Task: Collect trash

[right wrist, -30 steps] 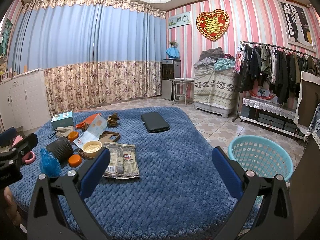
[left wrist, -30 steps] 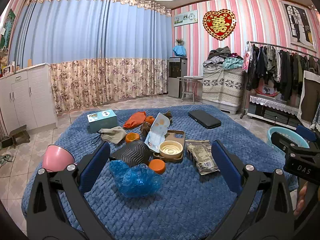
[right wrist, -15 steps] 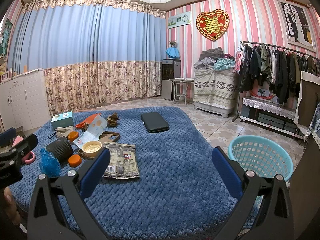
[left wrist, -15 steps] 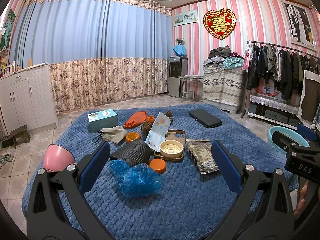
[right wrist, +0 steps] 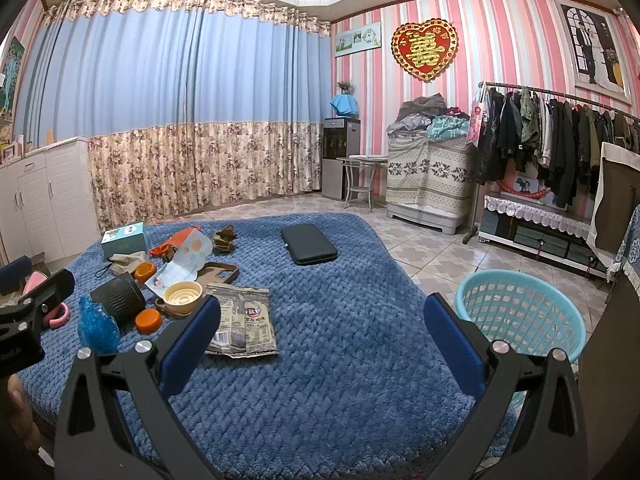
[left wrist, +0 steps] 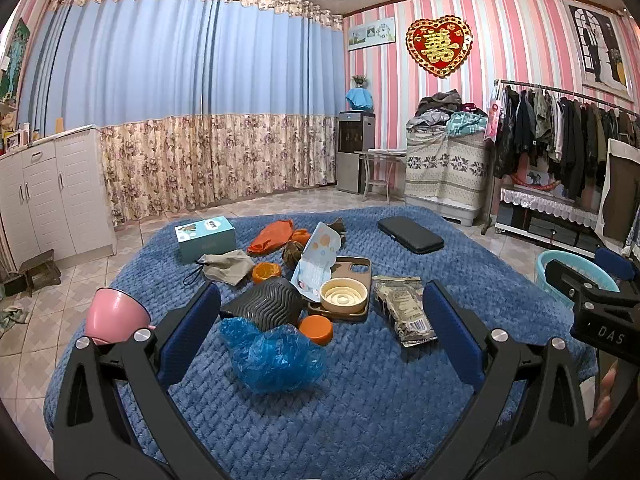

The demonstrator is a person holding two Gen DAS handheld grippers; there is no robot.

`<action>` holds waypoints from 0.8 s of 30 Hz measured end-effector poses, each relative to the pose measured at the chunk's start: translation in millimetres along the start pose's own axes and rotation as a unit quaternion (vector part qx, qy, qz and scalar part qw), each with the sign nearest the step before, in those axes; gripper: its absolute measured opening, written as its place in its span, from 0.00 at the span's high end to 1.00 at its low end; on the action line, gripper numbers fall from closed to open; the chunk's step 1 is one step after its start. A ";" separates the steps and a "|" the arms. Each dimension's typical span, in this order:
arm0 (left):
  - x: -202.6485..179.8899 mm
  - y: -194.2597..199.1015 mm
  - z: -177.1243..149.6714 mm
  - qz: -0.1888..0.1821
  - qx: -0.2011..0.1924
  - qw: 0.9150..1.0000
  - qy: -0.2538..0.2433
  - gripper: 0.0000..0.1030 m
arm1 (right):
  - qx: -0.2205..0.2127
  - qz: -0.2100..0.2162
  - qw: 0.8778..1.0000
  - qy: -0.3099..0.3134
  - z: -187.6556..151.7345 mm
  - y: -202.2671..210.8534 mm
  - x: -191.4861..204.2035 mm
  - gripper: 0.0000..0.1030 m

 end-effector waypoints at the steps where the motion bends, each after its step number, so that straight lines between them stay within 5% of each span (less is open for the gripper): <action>1: 0.7 0.1 0.2 0.000 -0.001 1.000 0.001 0.05 | 0.000 0.000 1.000 0.000 -0.2 -0.1 0.2 0.04; 24: 13.4 1.1 -9.0 0.001 0.003 1.000 -0.001 0.05 | 0.000 -0.005 1.000 -0.009 -1.1 0.8 -8.1 0.04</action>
Point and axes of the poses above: each gripper's, at about its wrist camera, not at the fingertips, and y roughly against the way its jaws point, x to its left, z to its top, the point moved 10 cm from there along -y, roughly the way its jaws point, and after that the axes turned 6 degrees about z, right-handed, at the moved point
